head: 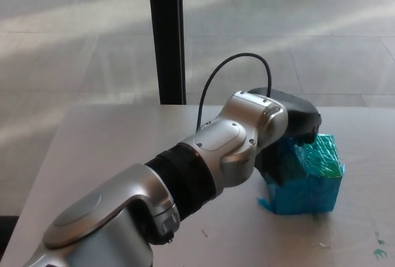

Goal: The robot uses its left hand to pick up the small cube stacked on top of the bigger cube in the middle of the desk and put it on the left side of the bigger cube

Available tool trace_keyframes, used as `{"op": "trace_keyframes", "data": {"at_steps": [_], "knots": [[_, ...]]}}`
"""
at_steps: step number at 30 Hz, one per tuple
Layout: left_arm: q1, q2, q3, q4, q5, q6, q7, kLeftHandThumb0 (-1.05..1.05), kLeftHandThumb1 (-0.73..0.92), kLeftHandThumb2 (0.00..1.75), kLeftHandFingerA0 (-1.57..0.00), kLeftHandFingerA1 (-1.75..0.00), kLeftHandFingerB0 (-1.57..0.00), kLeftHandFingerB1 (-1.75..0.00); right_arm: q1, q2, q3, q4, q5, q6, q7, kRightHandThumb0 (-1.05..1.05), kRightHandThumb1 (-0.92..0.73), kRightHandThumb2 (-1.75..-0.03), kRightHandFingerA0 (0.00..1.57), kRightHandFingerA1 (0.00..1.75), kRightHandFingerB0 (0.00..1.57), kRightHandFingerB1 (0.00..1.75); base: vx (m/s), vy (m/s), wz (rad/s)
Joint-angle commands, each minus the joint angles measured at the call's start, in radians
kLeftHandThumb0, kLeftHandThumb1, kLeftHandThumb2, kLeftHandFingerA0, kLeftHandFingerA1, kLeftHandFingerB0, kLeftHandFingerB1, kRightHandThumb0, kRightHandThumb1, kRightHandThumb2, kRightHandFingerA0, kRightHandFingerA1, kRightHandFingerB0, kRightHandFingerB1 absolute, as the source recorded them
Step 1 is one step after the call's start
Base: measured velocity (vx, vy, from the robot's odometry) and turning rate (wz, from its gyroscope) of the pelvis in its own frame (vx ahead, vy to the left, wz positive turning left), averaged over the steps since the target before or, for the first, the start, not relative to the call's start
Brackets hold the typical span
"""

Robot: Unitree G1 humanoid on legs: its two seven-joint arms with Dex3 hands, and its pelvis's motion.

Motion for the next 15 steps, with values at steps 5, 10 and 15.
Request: {"op": "trace_keyframes", "data": {"at_steps": [5, 10, 15], "knots": [[0.095, 0.036, 0.013, -0.05, 0.107, -0.095, 0.206, -0.19, 0.59, 0.6, -0.69, -1.2, -0.7, -0.76, -0.009, -0.028, 0.004, -0.013, -0.01, -0.014, -0.021, -0.66, -0.45, -0.84, 0.74, 1.01, 0.68, 0.74, 0.0, 0.0, 0.0], [0.123, 0.061, 0.022, -0.029, 0.126, -0.2, 0.338, -0.17, 0.61, 0.59, -0.78, -1.02, -0.78, -0.77, -0.013, -0.028, 0.02, -0.015, -0.032, -0.031, -0.053, -0.56, -0.45, -0.9, 0.76, 1.01, 0.71, 0.71, 0.0, 0.0, 0.0], [0.127, 0.057, 0.026, 0.005, 0.12, -0.237, 0.363, -0.19, 0.61, 0.57, -0.77, -1.03, -0.78, -0.75, -0.009, -0.024, 0.01, -0.015, -0.021, -0.033, -0.06, -0.58, -0.47, -0.94, 0.81, 1.02, 0.73, 0.74, 0.0, 0.0, 0.0]]}}
